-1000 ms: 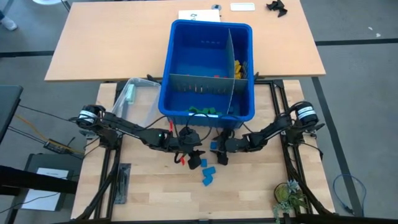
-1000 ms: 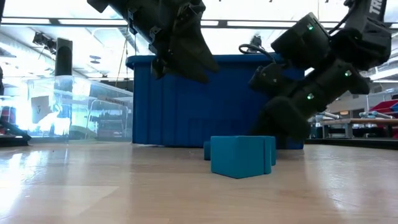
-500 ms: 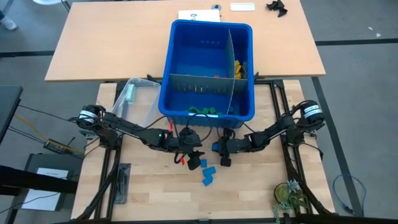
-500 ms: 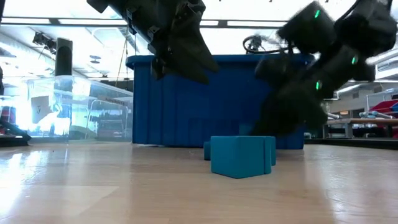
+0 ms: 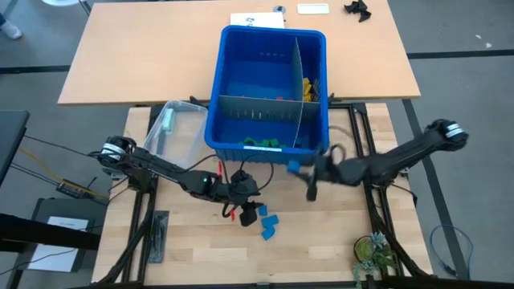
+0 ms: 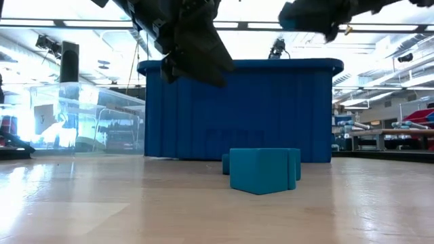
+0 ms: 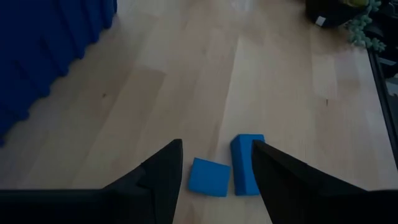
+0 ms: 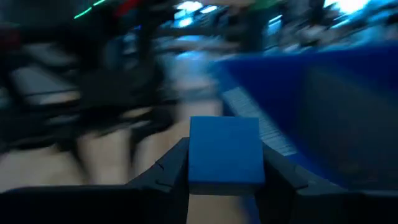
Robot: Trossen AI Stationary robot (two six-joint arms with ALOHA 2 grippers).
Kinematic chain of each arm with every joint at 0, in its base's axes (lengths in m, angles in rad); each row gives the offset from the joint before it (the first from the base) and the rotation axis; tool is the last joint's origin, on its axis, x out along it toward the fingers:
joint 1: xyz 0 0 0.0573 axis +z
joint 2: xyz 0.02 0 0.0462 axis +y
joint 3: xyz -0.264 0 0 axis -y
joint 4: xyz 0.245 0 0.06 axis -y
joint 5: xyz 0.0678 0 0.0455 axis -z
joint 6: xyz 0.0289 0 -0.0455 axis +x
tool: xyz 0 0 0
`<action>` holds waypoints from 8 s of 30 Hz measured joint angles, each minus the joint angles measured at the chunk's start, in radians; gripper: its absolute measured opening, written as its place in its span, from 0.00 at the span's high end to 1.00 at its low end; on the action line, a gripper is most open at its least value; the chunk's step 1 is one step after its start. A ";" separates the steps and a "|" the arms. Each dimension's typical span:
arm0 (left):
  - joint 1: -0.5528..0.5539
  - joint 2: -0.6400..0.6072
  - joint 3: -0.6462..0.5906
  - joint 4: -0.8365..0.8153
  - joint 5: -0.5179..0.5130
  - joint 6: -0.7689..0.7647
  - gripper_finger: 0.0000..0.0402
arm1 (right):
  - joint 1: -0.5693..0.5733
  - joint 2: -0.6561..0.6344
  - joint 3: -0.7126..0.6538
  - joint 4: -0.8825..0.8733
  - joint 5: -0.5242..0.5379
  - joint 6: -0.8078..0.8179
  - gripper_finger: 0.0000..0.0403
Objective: Sort blocks
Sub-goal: Put the blue block into the blue bin
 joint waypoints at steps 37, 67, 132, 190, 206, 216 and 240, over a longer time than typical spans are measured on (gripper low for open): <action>0.020 0.029 -0.009 0.035 0.052 0.253 0.46 | -0.441 -0.100 0.298 -0.849 -0.230 0.094 0.38; 0.099 0.275 -0.019 0.214 0.298 0.374 0.30 | -0.405 -0.063 0.297 -0.855 -0.227 0.073 0.38; 0.125 -0.049 -0.019 0.443 0.473 0.133 0.53 | 0.127 0.365 0.429 -0.367 -0.269 -0.854 0.43; 0.167 -0.039 -0.021 0.226 0.285 0.171 0.41 | -0.347 -0.017 0.428 -0.990 -0.027 0.099 0.47; 0.094 0.117 -0.021 0.124 0.378 0.238 0.41 | -0.248 -0.033 0.428 -0.981 -0.149 0.138 0.30; 0.093 0.243 0.008 0.143 0.396 0.208 0.41 | -0.247 -0.032 0.428 -0.982 -0.148 0.137 0.33; 0.188 0.338 0.272 -0.296 0.202 0.318 0.41 | -0.245 -0.032 0.428 -0.998 -0.152 0.138 0.34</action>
